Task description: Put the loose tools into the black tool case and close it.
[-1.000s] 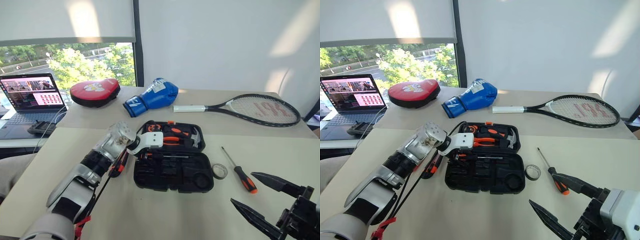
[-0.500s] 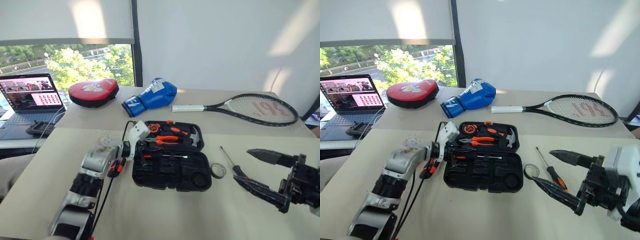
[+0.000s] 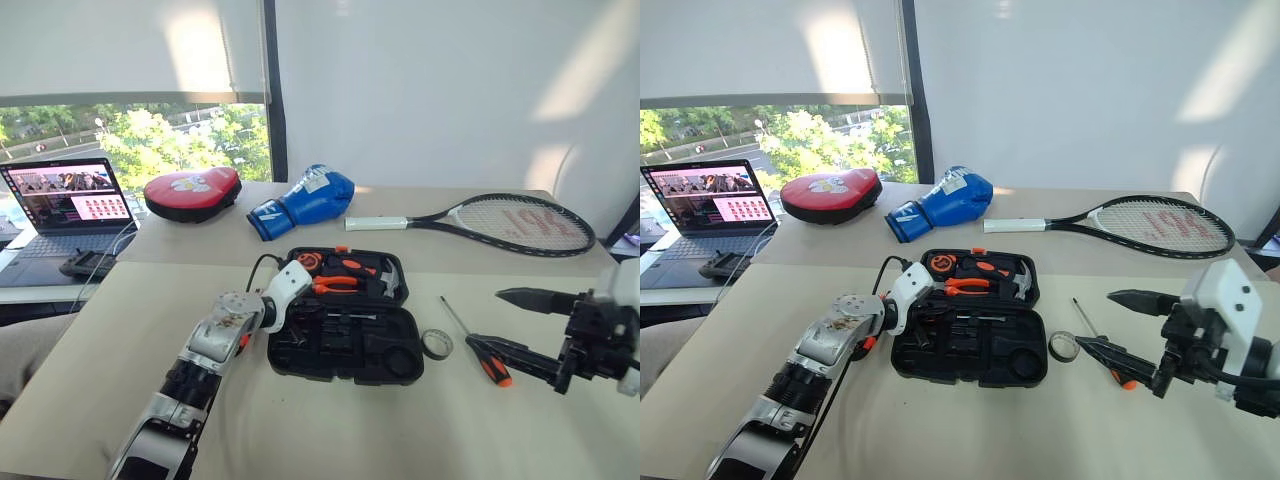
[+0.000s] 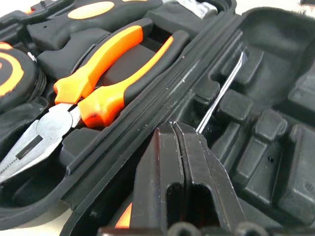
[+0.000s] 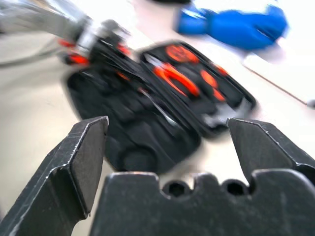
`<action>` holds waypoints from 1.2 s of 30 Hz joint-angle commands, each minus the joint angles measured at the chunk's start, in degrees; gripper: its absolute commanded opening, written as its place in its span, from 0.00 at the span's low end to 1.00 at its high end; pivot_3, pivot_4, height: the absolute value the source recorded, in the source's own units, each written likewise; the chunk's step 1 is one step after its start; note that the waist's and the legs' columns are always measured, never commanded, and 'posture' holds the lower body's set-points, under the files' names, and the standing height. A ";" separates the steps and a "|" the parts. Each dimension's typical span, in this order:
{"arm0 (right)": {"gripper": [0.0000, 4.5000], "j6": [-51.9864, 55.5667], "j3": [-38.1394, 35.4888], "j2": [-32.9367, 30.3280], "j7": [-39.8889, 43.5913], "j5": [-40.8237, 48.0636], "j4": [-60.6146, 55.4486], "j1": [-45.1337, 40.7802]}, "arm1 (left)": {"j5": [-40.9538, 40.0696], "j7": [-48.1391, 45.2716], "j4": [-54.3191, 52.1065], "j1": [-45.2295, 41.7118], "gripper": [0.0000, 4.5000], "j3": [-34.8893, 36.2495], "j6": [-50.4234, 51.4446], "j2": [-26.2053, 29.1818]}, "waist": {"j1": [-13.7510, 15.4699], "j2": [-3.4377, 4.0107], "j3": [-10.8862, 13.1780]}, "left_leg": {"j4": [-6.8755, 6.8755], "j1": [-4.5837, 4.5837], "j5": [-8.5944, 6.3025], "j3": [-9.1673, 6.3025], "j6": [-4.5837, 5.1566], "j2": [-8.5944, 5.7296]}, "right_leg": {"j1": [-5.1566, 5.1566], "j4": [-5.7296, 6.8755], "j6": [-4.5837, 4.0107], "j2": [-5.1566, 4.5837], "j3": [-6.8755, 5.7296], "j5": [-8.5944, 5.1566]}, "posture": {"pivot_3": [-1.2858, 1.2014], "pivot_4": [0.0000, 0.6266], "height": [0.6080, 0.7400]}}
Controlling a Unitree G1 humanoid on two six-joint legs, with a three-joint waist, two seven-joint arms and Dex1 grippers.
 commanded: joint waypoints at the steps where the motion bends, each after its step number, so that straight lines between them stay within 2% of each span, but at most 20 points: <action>1: 1.00 4.69 3.68 0.28 -6.37 -0.25 -1.19 -3.20 | 0.62 -2.00 3.28 3.43 0.02 -1.44 -2.03 1.29 | -0.11 0.12 -0.16 | -0.01 0.01 0.00 0.01 0.00 0.00 | -0.01 0.00 0.00 0.00 0.01 0.00 | 0.52 0.24 1.00; 3: 1.00 7.05 6.03 0.44 -8.05 0.65 -0.45 -5.30 | -0.70 -3.64 1.64 4.23 0.02 0.08 -4.33 2.59 | -0.22 0.23 -0.22 | -0.02 -0.02 0.03 0.00 -0.02 0.00 | -0.07 0.02 0.01 0.01 0.00 0.02 | 0.52 0.24 1.00; 5: 1.00 9.35 8.68 -0.17 -9.91 -0.63 0.63 -7.63 | -5.78 -5.56 -2.66 4.87 0.02 4.01 -3.80 2.59 | -0.35 0.38 -0.31 | -0.12 -0.02 0.05 0.01 -0.10 0.04 | -0.14 0.06 0.02 0.07 0.00 0.03 | 0.52 0.24 1.00; 7: 1.00 11.95 12.45 -1.31 -13.25 -3.45 2.05 -11.12 | -14.07 -7.04 -8.77 3.71 0.02 9.87 3.17 2.77 | -0.79 0.22 -0.21 | -0.26 -0.04 0.09 0.02 -0.20 0.08 | -0.22 0.05 0.02 0.13 0.00 0.03 | 0.52 0.24 1.00; 9: 1.00 14.08 14.38 -1.35 -13.82 -3.56 3.42 -13.54 | -18.78 -6.11 -12.76 2.40 0.02 13.39 9.19 3.12 | -0.85 -0.16 0.02 | -0.27 -0.44 0.22 0.01 -0.40 0.08 | -0.65 0.18 0.00 0.14 -0.03 0.03 | 0.52 0.24 1.00; 11: 1.00 15.78 15.55 -0.09 -13.68 -1.88 5.52 -16.14 | -22.53 -6.17 -17.00 1.72 0.02 15.71 13.81 4.92 | -0.67 -0.20 0.04 | -0.09 -0.91 0.48 -0.05 -0.81 0.09 | -1.04 0.31 0.00 0.22 -0.06 0.04 | 0.52 0.24 1.00; 13: 1.00 17.32 16.49 0.38 -13.43 -2.29 7.23 -17.43 | -24.95 -6.63 -21.21 1.98 0.02 17.15 16.33 7.20 | -0.60 -0.20 0.05 | 0.00 -1.03 0.48 -0.08 -0.82 0.08 | -1.08 0.33 0.01 0.57 -0.08 0.06 | 0.52 0.24 1.00; 15: 1.00 17.72 19.12 0.25 -13.17 -5.42 9.15 -17.78 | -29.72 -9.98 -26.16 4.09 0.02 20.11 19.80 12.23 | -0.71 -0.20 0.05 | -0.01 -1.00 0.45 -0.07 -0.76 0.04 | -1.01 0.30 0.02 0.58 -0.06 0.05 | 0.52 0.24 1.00; 16: 1.00 17.92 20.01 0.23 -12.88 -6.54 9.95 -17.78 | -31.37 -11.54 -28.04 5.49 0.13 21.14 20.72 14.66 | -0.87 -0.20 0.05 | -0.02 -1.03 0.43 -0.06 -0.72 0.04 | -1.03 0.26 0.02 0.60 -0.05 0.04 | 0.52 0.24 1.00; 17: 1.00 18.24 20.44 0.36 -12.41 -7.05 10.70 -17.69 | -33.71 -13.83 -30.44 7.19 0.17 21.99 21.76 17.25 | -1.05 -0.19 0.04 | -0.03 -1.02 0.41 -0.06 -0.70 0.04 | -1.02 0.23 0.04 0.62 -0.05 0.03 | 0.52 0.24 1.00; 20: 1.00 19.00 22.14 0.69 -11.79 -9.03 12.73 -18.07 | -38.61 -17.88 -35.87 11.30 0.41 23.67 24.07 23.27 | -1.49 -0.19 0.06 | -0.04 -1.00 0.39 0.02 -0.66 -0.01 | -1.04 0.23 0.12 0.64 -0.05 -0.04 | 0.52 0.24 1.00; 25: 1.00 21.58 26.40 2.45 -11.85 -12.11 17.25 -21.30 | -41.49 -20.80 -42.54 15.42 0.83 23.10 22.58 28.51 | -1.10 -0.22 0.11 | -0.03 -0.93 0.33 0.02 -0.58 -0.03 | -0.94 0.22 0.11 0.63 -0.17 -0.06 | 0.52 0.24 1.00; 28: 1.00 22.11 31.10 4.05 -12.45 -16.16 21.03 -24.56 | -42.05 -19.24 -46.50 16.50 0.83 21.84 21.25 28.19 | -1.11 -0.23 0.12 | -0.03 -0.83 0.33 0.11 -0.57 -0.05 | -0.90 0.22 -0.04 0.66 -0.15 -0.14 | 0.52 0.24 1.00; 31: 0.84 22.21 34.68 6.07 -13.36 -20.28 24.89 -27.74 | -43.81 -17.27 -49.61 16.89 0.85 21.37 20.82 26.84 | -1.14 -0.23 0.13 | -0.03 -0.70 0.34 0.15 -0.58 -0.05 | -0.82 0.26 -0.09 0.68 -0.07 -0.15 | 0.52 0.24 1.00; 36: 0.47 21.00 36.64 6.61 -12.08 -24.64 25.42 -29.01 | -45.38 -14.79 -50.11 16.99 0.85 21.47 19.89 25.73 | -1.23 -0.19 0.14 | -0.04 -0.69 0.38 0.17 -0.65 -0.06 | -0.86 0.30 0.08 0.72 -0.06 -0.05 | 0.52 0.24 1.00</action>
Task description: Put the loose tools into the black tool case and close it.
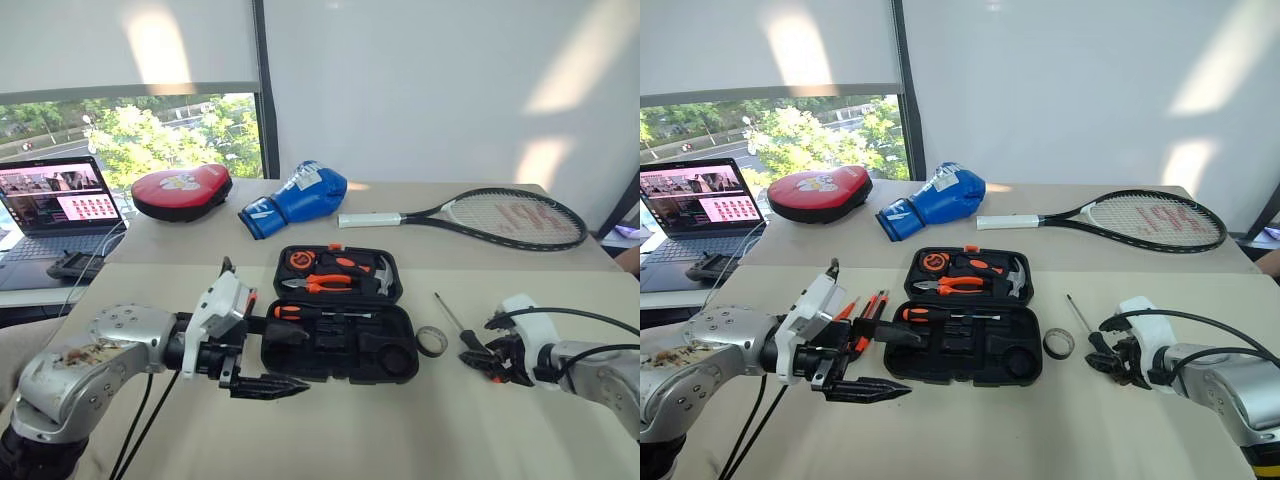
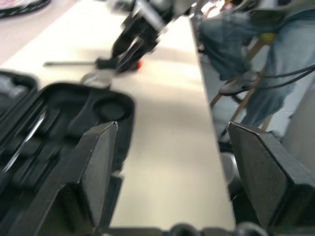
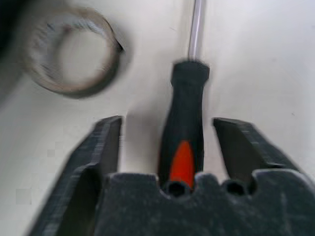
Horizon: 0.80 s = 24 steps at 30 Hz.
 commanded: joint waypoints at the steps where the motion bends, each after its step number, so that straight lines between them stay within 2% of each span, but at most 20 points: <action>1: 0.39 -1.18 -1.06 -0.33 1.25 -2.73 -1.14 -1.00 | -1.54 1.46 -1.05 -0.06 0.85 0.76 -2.06 -0.68 | -0.13 0.00 0.00 | 0.00 0.00 0.00 0.00 -0.01 0.00 | 0.00 0.00 0.01 0.02 0.00 0.00 | 0.52 0.24 1.00; 3: 0.24 -2.26 -2.50 -1.12 2.83 -3.42 -2.92 -0.09 | -3.03 2.56 -0.72 0.02 0.85 1.66 -1.96 -1.30 | -0.10 0.00 0.00 | -0.01 0.00 0.00 0.00 -0.01 0.00 | 0.01 -0.02 0.01 0.04 -0.01 0.00 | 0.52 0.24 1.00; 4: 0.21 -2.37 -3.86 -1.74 3.97 -3.13 -4.30 0.33 | -3.56 2.99 -0.65 0.11 0.85 2.07 -1.96 -1.37 | -0.08 0.00 0.00 | -0.01 -0.01 0.00 0.00 0.00 0.00 | 0.01 -0.02 0.01 0.04 -0.01 0.00 | 0.52 0.24 1.00; 8: 0.21 -3.35 -7.99 -3.82 9.27 -1.03 -9.47 -0.15 | -4.34 5.95 -0.29 0.84 0.85 3.99 -3.25 -2.64 | -0.17 0.07 0.04 | -0.01 -0.01 0.00 0.00 0.01 0.00 | 0.00 -0.02 0.02 0.04 0.00 0.00 | 0.52 0.24 1.00; 10: 0.21 -4.29 -7.05 -5.41 13.23 -0.04 -12.44 -2.94 | -5.32 7.79 1.35 1.72 0.85 6.02 -6.77 -6.62 | -0.24 0.11 0.07 | -0.01 0.01 -0.02 0.01 0.03 0.00 | 0.01 -0.03 0.04 0.03 0.03 0.01 | 0.52 0.24 1.00; 13: 0.21 -6.03 0.22 -6.15 19.23 -0.73 -14.11 -11.52 | -6.62 3.06 3.61 3.97 0.85 8.56 -7.44 -4.43 | -0.96 0.04 0.17 | -0.02 0.10 -0.03 0.02 0.01 0.07 | 0.01 0.00 0.03 0.11 0.04 0.02 | 0.52 0.24 1.00; 15: 0.21 -8.65 8.18 -5.16 23.88 -4.73 -12.02 -18.40 | -9.27 2.51 5.01 4.58 0.85 10.73 -5.64 -2.49 | -1.42 0.03 0.27 | -0.05 0.13 -0.03 0.04 -0.01 0.16 | -0.04 0.02 -0.04 0.25 0.06 0.04 | 0.52 0.24 1.00; 18: 0.21 -14.33 17.93 -3.37 29.91 -11.73 -6.55 -25.20 | -8.44 1.54 6.26 6.12 0.85 12.62 -7.63 -0.88 | -1.21 -0.01 0.33 | -0.16 0.15 -0.11 -0.01 0.11 0.22 | -0.07 0.01 -0.10 0.28 -0.05 0.03 | 0.52 0.24 1.00; 20: 0.21 -20.09 23.91 -1.31 33.99 -17.30 -0.87 -28.84 | -8.06 0.79 6.60 8.47 0.85 14.47 -8.19 0.26 | -0.79 0.01 0.38 | -0.19 0.13 0.11 0.00 -0.26 0.17 | -0.07 0.00 -0.11 0.25 -0.09 0.02 | 0.52 0.24 1.00; 24: 0.21 -27.23 28.96 2.31 40.17 -22.75 6.67 -32.76 | -6.90 0.24 7.05 12.54 0.85 16.67 -9.60 1.21 | -0.57 0.03 0.55 | -0.18 0.07 0.12 0.10 -0.25 0.01 | -0.13 -0.04 -0.10 0.18 -0.02 0.02 | 0.52 0.24 1.00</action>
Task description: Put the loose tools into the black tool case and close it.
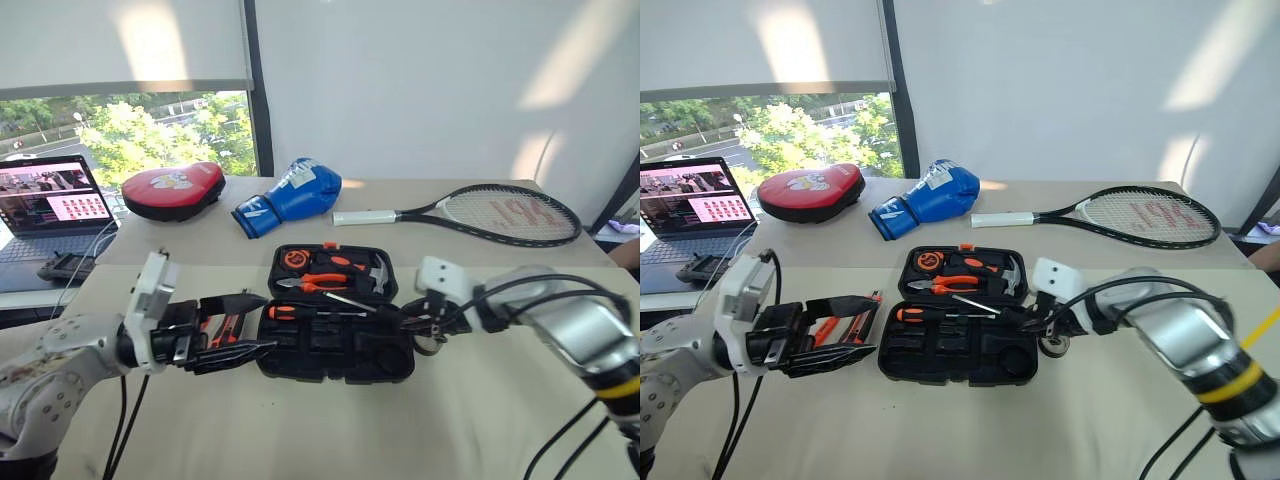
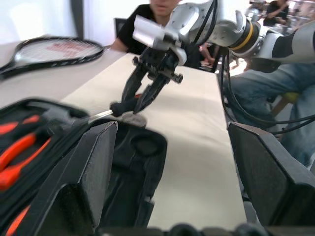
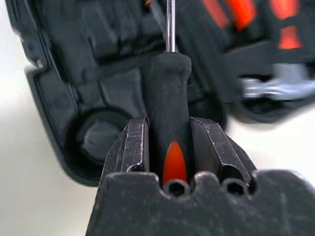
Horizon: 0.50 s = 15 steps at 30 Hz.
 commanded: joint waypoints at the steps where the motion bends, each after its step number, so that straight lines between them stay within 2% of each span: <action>1: 0.21 -7.13 1.97 1.37 5.72 -4.88 4.29 -3.22 | 1.11 -0.92 -0.48 2.95 0.85 3.08 -2.50 1.17 | 0.19 0.01 0.08 | 0.00 -0.03 0.00 -0.01 0.01 -0.01 | -0.01 -0.01 0.01 -0.02 -0.02 0.00 | 0.52 0.24 1.00; 7: 0.21 -14.10 5.20 6.87 11.18 -10.65 12.12 -6.71 | 2.51 -0.70 -1.95 9.92 0.85 6.79 -4.20 1.23 | -0.34 -0.01 0.23 | -0.19 0.03 0.02 -0.03 -0.09 0.02 | -0.04 -0.07 0.01 -0.06 -0.11 0.00 | 0.52 0.24 1.00; 15: 0.21 -23.94 8.01 12.85 16.45 -18.55 24.04 -10.41 | 2.95 -0.18 -2.91 12.66 0.85 7.44 -6.19 1.05 | -0.82 -0.05 0.23 | -0.47 0.43 0.10 -0.04 -0.28 0.06 | 0.15 0.02 -0.18 -0.12 -0.10 0.10 | 0.52 0.24 1.00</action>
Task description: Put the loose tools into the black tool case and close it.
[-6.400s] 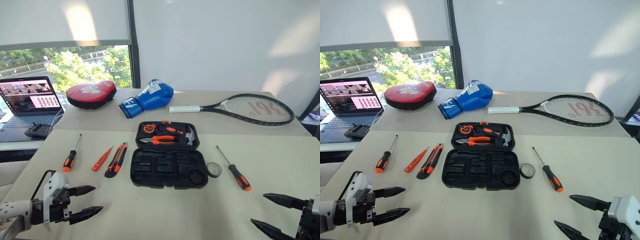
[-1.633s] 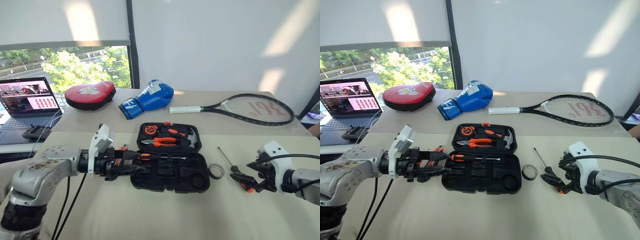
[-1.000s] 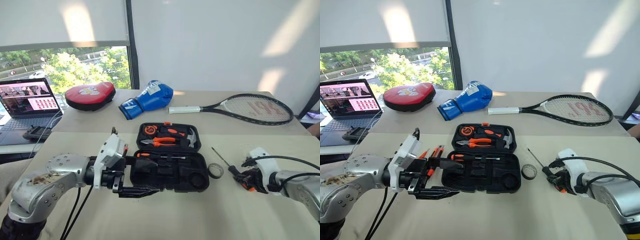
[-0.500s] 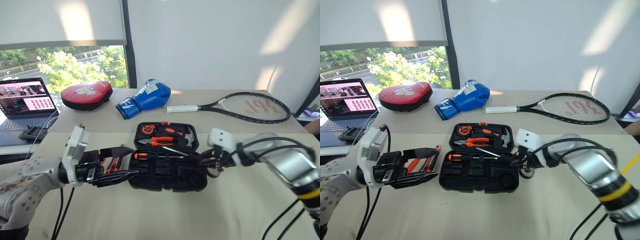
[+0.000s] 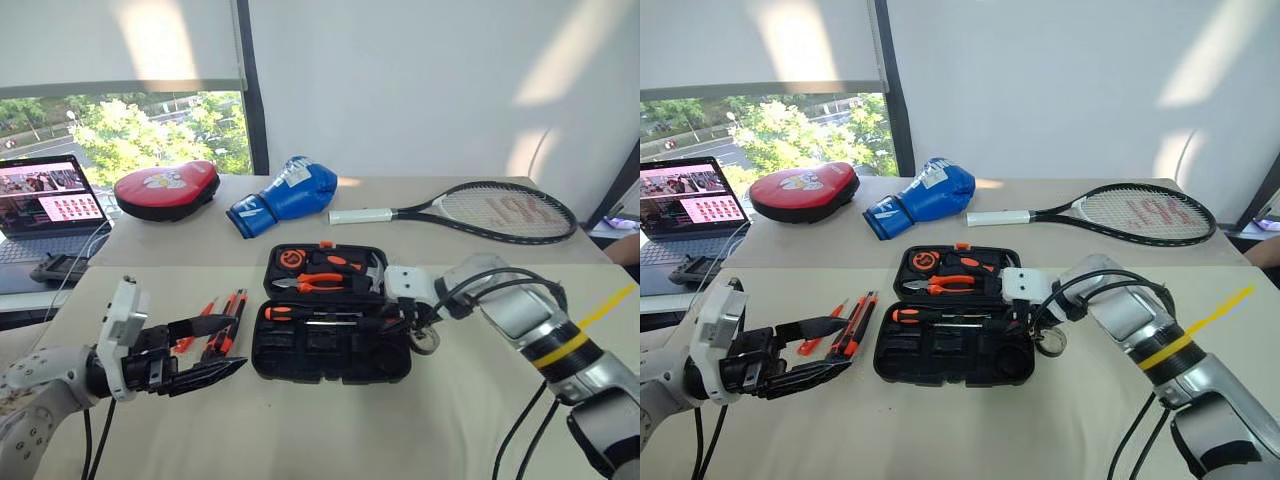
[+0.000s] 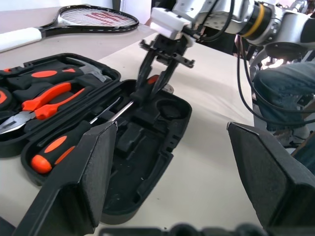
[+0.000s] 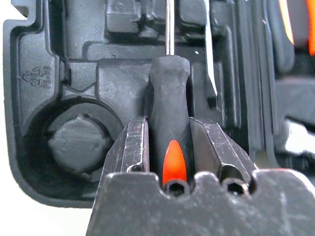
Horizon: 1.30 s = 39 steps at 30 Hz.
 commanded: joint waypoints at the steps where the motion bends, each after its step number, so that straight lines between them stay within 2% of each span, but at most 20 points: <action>1: 0.21 -4.15 1.76 1.68 3.06 -3.77 5.47 -1.12 | 0.31 0.25 -1.54 0.48 0.85 1.75 -2.15 0.46 | -0.17 0.00 0.00 | 0.00 0.06 0.02 0.00 -0.03 0.01 | 0.04 0.00 -0.03 0.00 0.00 0.02 | 0.52 0.24 1.00; 2: 0.21 -4.95 1.62 2.18 3.68 -4.08 6.60 -1.39 | 0.37 0.26 -1.53 0.61 0.85 1.72 -2.32 0.46 | -0.22 0.00 0.00 | 0.00 0.10 0.04 0.00 -0.06 0.03 | 0.06 0.01 -0.07 0.01 0.00 0.04 | 0.52 0.24 1.00; 4: 0.43 -5.07 0.58 3.86 3.09 -4.37 8.94 -1.80 | 0.43 0.19 -1.43 1.04 0.85 1.82 -2.73 0.40 | -0.28 -0.01 -0.01 | -0.01 0.18 0.06 0.00 -0.09 0.07 | 0.10 0.03 -0.11 0.03 0.00 0.07 | 0.52 0.24 1.00; 5: 0.48 -5.19 0.15 4.41 2.83 -4.69 9.55 -1.84 | 0.50 0.06 -1.35 1.27 0.85 1.91 -2.94 0.40 | -0.32 -0.01 -0.01 | -0.01 0.24 0.06 0.00 -0.10 0.10 | 0.14 0.05 -0.12 0.05 0.01 0.07 | 0.52 0.24 1.00; 8: 0.70 -3.12 -1.73 5.61 2.27 -4.55 9.23 -1.28 | 0.79 -0.48 -0.75 2.12 0.85 2.28 -3.85 0.52 | -0.33 -0.01 -0.01 | -0.09 0.23 0.09 -0.02 -0.15 0.14 | 0.06 0.10 -0.14 0.03 0.04 0.07 | 0.52 0.24 1.00; 18: 0.70 2.60 -7.24 5.97 2.41 -1.99 2.58 1.39 | 1.68 -1.25 0.95 1.37 0.85 0.73 -5.24 0.56 | -0.40 0.04 0.02 | -0.25 -0.18 0.04 -0.05 -0.37 0.26 | -0.34 0.04 -0.28 -0.06 -0.07 0.00 | 0.52 0.24 1.00; 21: 0.70 3.47 -10.54 6.02 1.98 0.79 0.22 2.47 | 2.16 -1.37 1.69 0.43 0.85 -0.50 -5.74 0.49 | -0.33 0.04 0.02 | -0.24 -0.23 0.04 -0.06 -0.36 0.23 | -0.35 0.01 -0.28 -0.04 -0.12 0.00 | 0.52 0.24 1.00; 25: 0.70 11.99 -16.48 3.70 5.82 10.29 -8.67 5.90 | 2.74 -1.53 2.41 -0.37 0.85 -1.61 -6.22 0.26 | -0.17 0.06 0.04 | -0.24 -0.27 0.03 -0.09 -0.34 0.22 | -0.35 0.00 -0.28 -0.04 -0.14 0.00 | 0.52 0.24 1.00; 29: 0.70 16.77 -20.79 5.10 0.04 13.50 -12.17 8.48 | 3.30 -1.52 3.00 -1.02 0.85 -2.34 -6.57 -0.17 | -0.19 0.06 0.04 | -0.23 -0.24 0.02 -0.13 -0.32 0.23 | -0.30 0.00 -0.27 -0.12 -0.17 0.00 | 0.52 0.24 1.00; 32: 0.53 21.72 -26.38 8.63 -8.04 16.62 -15.46 10.79 | 3.63 -1.42 3.23 -1.08 0.85 -2.69 -6.88 -0.52 | -0.24 0.06 0.04 | -0.23 -0.23 0.01 -0.14 -0.33 0.26 | -0.32 0.05 -0.28 -0.14 -0.15 0.00 | 0.52 0.24 1.00; 39: 0.00 23.41 -31.24 15.10 -27.56 13.60 -24.64 19.69 | 3.80 -0.95 3.18 -0.22 0.85 -2.39 -7.78 -1.20 | -0.14 0.06 0.04 | -0.28 -0.32 0.03 -0.16 -0.38 0.22 | -0.44 0.06 -0.28 -0.16 -0.09 0.00 | 0.52 0.24 1.00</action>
